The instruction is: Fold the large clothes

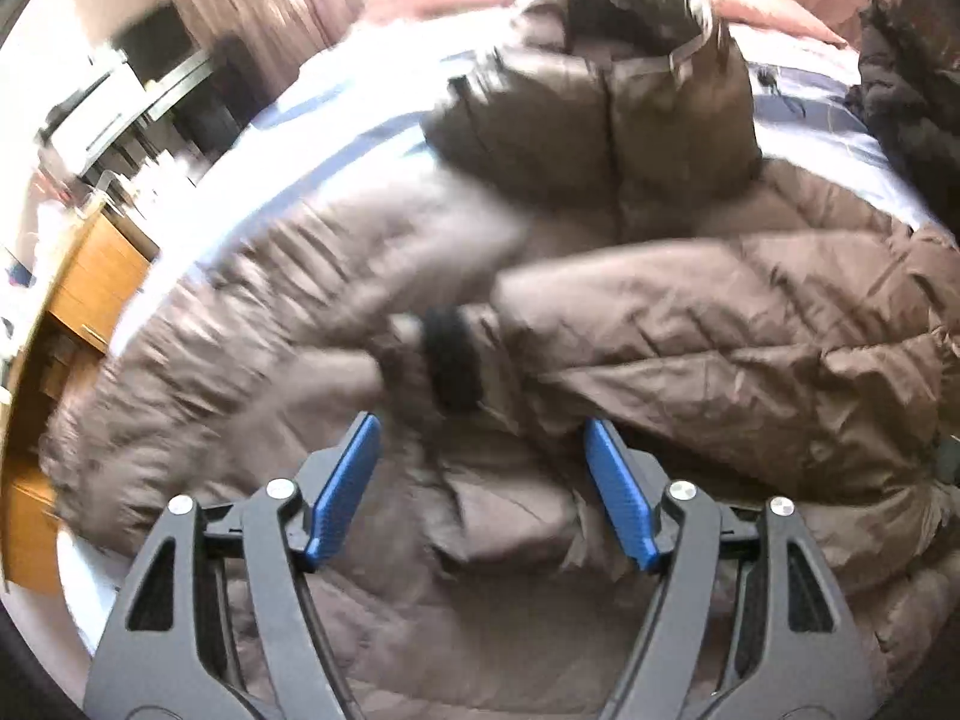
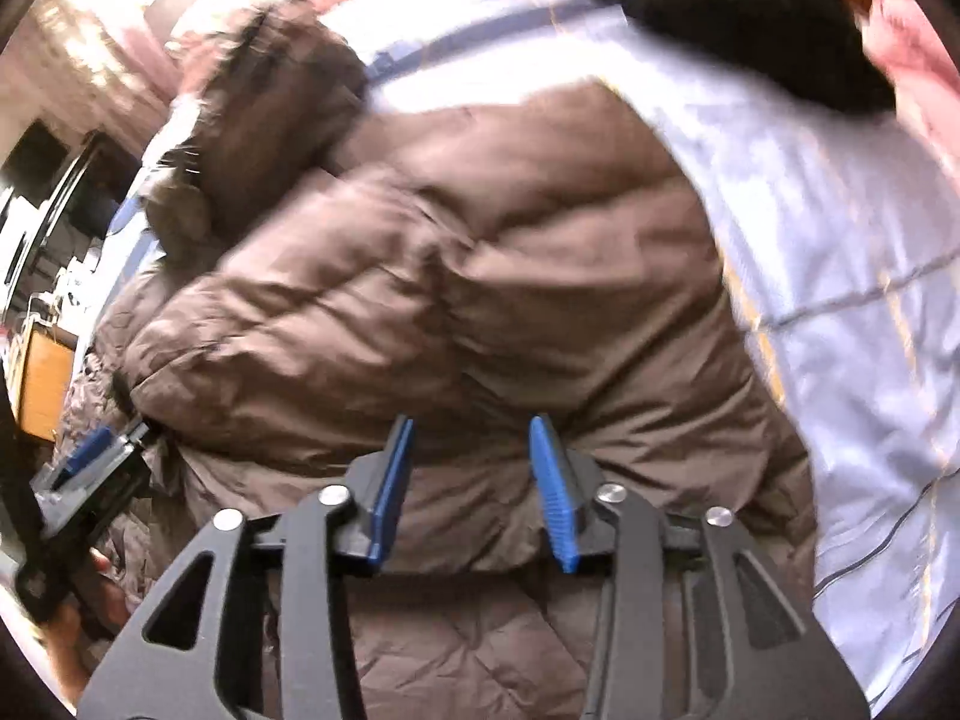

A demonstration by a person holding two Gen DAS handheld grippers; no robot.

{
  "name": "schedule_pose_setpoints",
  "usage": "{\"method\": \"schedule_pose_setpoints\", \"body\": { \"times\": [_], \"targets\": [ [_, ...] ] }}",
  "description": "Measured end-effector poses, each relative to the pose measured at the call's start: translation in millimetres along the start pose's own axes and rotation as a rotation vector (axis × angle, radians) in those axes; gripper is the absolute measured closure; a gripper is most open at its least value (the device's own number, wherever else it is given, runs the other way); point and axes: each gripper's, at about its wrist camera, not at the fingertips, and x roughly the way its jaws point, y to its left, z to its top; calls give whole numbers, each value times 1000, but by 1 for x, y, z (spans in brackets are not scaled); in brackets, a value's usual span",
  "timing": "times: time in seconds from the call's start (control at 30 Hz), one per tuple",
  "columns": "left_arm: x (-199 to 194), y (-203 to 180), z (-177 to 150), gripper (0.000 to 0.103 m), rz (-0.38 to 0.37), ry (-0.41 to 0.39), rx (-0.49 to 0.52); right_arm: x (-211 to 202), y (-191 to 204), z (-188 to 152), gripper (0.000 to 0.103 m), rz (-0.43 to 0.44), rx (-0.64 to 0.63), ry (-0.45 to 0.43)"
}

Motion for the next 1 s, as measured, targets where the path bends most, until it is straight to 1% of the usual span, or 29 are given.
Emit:
{"method": "schedule_pose_setpoints", "body": {
  "times": [0.03, 0.1, 0.17, 0.23, 0.3, 0.37, 0.43, 0.53, 0.6, 0.67, 0.7, 0.73, 0.77, 0.8, 0.83, 0.87, 0.9, 0.93, 0.97, 1.0],
  "targets": [
    [-3, 0, 3, 30, 13, -12, 5, -3, 7, -2, 60, -2, -32, -13],
    [-1, -1, 4, 30, 21, -1, 3, 6, 16, -2, 60, -11, -70, 4],
    [18, -7, 4, 30, 34, 42, 22, 16, 21, -1, 60, -22, -73, 18],
    [32, -16, -1, 29, 69, 56, 68, 32, 21, 5, 60, -26, -70, 35],
    [43, -23, -4, 28, 81, 51, 92, 46, 20, 7, 59, -30, -62, 41],
    [47, -26, -7, 22, 85, 52, 77, 57, 18, 8, 58, -27, -51, 33],
    [57, -21, -2, 14, 75, 68, 30, 57, 18, 5, 58, -29, -48, 14],
    [72, -9, 9, 8, 20, 99, -53, 65, 23, 0, 56, -54, -61, -57],
    [79, -8, 14, 6, 13, 96, -66, 74, 30, -2, 56, -78, -80, -114],
    [82, -11, 15, 6, 28, 88, -58, 77, 35, -9, 56, -105, -111, -158],
    [82, -13, 15, 7, 37, 86, -53, 77, 36, -10, 56, -108, -116, -162],
    [78, -14, 15, 13, 32, 84, -41, 76, 36, -10, 56, -110, -119, -155],
    [76, -13, 16, 18, 10, 85, -30, 72, 36, -9, 55, -109, -127, -135],
    [70, -11, 18, 22, -15, 84, -21, 68, 36, -8, 51, -104, -131, -118],
    [58, -4, 19, 22, -25, 67, -24, 60, 35, -7, 48, -97, -122, -97],
    [47, 1, 18, 22, -34, 48, -35, 48, 33, -8, 41, -82, -94, -101],
    [32, 14, 19, 19, -46, 15, -59, 36, 31, -9, 36, -64, -73, -122],
    [22, 24, 21, 13, -52, -5, -78, 19, 31, -11, 34, -44, -51, -160],
    [9, 39, 22, 10, -66, -25, -104, 3, 36, -14, 31, -30, -51, -183],
    [0, 54, 22, 6, -87, -35, -130, -5, 41, -16, 29, -22, -64, -187]
  ]
}}
